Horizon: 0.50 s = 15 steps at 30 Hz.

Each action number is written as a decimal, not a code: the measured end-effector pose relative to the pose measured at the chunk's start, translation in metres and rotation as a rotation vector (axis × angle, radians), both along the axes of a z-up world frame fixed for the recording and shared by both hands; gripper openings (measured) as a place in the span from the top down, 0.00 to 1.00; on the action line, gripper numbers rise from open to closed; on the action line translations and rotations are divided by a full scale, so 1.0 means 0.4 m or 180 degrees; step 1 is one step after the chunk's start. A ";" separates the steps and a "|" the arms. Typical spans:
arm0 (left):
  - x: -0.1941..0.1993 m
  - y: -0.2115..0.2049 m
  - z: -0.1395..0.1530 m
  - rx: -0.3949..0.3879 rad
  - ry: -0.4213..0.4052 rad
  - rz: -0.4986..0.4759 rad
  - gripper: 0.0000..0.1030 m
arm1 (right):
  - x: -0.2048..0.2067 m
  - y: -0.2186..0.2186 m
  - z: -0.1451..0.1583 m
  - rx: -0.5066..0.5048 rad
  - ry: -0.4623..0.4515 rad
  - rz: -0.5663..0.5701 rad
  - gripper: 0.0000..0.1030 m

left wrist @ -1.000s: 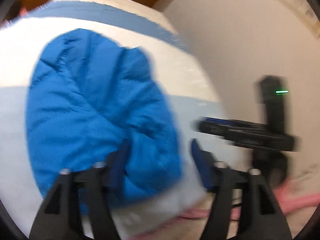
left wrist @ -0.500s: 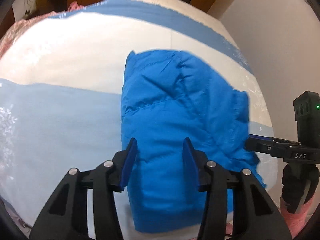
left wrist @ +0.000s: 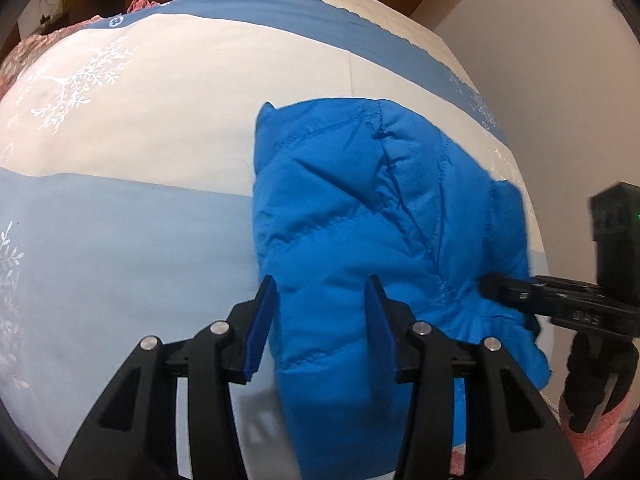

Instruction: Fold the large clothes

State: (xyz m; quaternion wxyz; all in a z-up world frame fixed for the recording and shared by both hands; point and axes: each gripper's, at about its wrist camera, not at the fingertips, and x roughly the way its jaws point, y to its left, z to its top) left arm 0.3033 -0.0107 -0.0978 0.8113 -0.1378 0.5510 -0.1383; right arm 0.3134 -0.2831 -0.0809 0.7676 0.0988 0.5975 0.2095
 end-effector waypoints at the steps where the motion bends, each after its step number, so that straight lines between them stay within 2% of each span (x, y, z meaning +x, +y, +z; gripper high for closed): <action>1: 0.003 -0.003 0.004 -0.0009 -0.0014 -0.0003 0.56 | -0.013 -0.002 0.027 -0.0026 -0.0111 0.0025 0.88; 6: -0.030 -0.014 0.070 -0.0119 -0.0172 -0.0143 0.56 | -0.109 -0.080 0.163 0.0037 -0.0499 -0.0057 0.90; 8: -0.043 -0.049 0.090 -0.0151 -0.0226 -0.0249 0.56 | -0.144 -0.116 0.181 -0.0022 -0.0547 -0.0118 0.90; 11: -0.061 -0.115 0.101 -0.0153 -0.0253 -0.0413 0.56 | -0.170 -0.149 0.150 -0.0058 -0.0443 -0.0251 0.90; 15: -0.069 -0.202 0.062 0.0026 -0.0195 -0.0615 0.57 | -0.173 -0.238 0.032 -0.0006 -0.0117 -0.0542 0.89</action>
